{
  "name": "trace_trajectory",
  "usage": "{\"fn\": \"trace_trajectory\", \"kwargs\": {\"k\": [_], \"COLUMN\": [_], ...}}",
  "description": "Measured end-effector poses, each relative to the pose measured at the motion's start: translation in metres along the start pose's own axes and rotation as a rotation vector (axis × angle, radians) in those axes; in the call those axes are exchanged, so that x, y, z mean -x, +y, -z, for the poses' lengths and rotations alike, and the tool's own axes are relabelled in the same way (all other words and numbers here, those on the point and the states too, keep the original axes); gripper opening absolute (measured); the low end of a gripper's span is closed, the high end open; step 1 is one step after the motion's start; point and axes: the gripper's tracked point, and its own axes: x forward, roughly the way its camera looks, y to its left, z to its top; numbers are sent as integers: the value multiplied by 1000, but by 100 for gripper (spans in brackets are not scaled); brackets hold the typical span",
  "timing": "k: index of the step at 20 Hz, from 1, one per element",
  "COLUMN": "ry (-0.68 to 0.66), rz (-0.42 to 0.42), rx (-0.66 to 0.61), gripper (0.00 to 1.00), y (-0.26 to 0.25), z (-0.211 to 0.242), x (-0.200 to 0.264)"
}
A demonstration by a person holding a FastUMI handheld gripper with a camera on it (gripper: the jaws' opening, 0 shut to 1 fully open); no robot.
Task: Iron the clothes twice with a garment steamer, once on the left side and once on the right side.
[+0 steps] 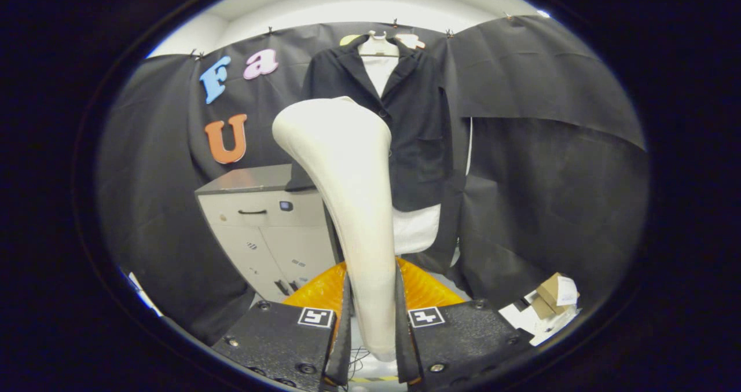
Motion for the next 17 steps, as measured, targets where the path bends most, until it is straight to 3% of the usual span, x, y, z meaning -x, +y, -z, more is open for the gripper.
{"fn": "trace_trajectory", "kwargs": {"k": [7,17], "ry": [42,46], "rz": [-25,-47], "rx": [4,14], "gripper": [34,34], "y": [12,22], "z": [31,26], "x": [16,15]}}
